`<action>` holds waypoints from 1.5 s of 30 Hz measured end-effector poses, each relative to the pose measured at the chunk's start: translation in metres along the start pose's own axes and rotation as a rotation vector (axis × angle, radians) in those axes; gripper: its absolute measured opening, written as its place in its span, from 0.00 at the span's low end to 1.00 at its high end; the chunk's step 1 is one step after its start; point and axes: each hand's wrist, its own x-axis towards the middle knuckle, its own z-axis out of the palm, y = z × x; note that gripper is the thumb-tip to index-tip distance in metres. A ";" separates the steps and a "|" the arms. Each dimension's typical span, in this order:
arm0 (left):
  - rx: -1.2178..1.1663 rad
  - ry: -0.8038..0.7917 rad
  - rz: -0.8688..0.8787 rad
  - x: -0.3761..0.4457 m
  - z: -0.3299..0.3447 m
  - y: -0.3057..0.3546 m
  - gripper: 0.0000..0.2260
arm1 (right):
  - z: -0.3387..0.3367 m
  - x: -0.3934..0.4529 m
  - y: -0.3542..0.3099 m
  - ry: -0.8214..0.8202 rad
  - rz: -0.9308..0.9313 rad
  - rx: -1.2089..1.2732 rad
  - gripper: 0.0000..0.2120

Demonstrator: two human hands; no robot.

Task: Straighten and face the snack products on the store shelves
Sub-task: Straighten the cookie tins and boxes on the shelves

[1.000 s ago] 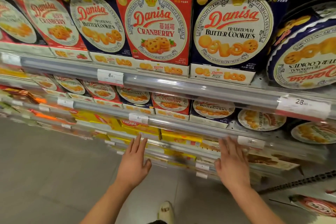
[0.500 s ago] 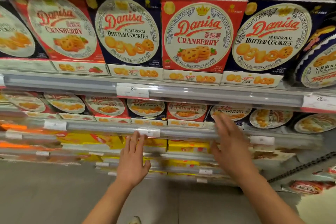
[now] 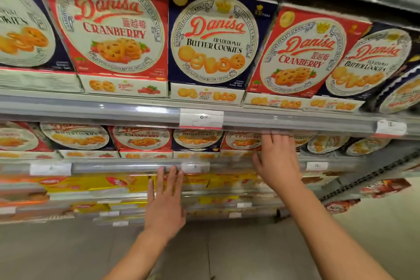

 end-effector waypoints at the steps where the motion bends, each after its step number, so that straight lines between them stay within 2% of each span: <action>1: -0.027 0.027 0.003 -0.001 0.002 -0.001 0.49 | -0.002 0.003 -0.002 -0.018 0.006 -0.004 0.26; 5: -0.040 0.003 0.002 0.001 -0.001 -0.002 0.49 | -0.009 0.012 -0.002 -0.104 0.035 -0.024 0.19; 8: -0.027 -0.055 -0.006 0.003 -0.010 -0.001 0.46 | -0.008 0.015 -0.002 -0.105 0.052 0.005 0.17; 11: -0.062 -0.004 -0.029 0.001 -0.012 -0.002 0.47 | 0.001 0.012 0.001 -0.028 0.040 0.047 0.20; 14: -0.056 -0.054 -0.041 0.000 -0.015 0.002 0.46 | 0.011 0.004 0.010 0.076 -0.014 0.109 0.25; 18: -0.096 -0.025 -0.051 0.001 -0.015 0.003 0.45 | 0.015 0.000 0.020 0.197 -0.065 0.165 0.23; 26: -0.088 -0.036 -0.071 0.002 -0.012 0.006 0.45 | 0.015 0.001 0.032 0.221 -0.090 0.195 0.25; 32: -0.043 -0.096 -0.086 0.002 -0.016 0.010 0.46 | 0.023 -0.007 0.043 0.269 -0.156 0.278 0.22; 41: -0.086 -0.109 -0.078 0.002 -0.020 0.010 0.47 | -0.004 -0.057 0.059 0.174 -0.241 0.484 0.28; 45: -0.158 -0.062 -0.059 0.001 -0.036 0.003 0.40 | 0.000 -0.074 0.060 0.080 -0.174 0.626 0.29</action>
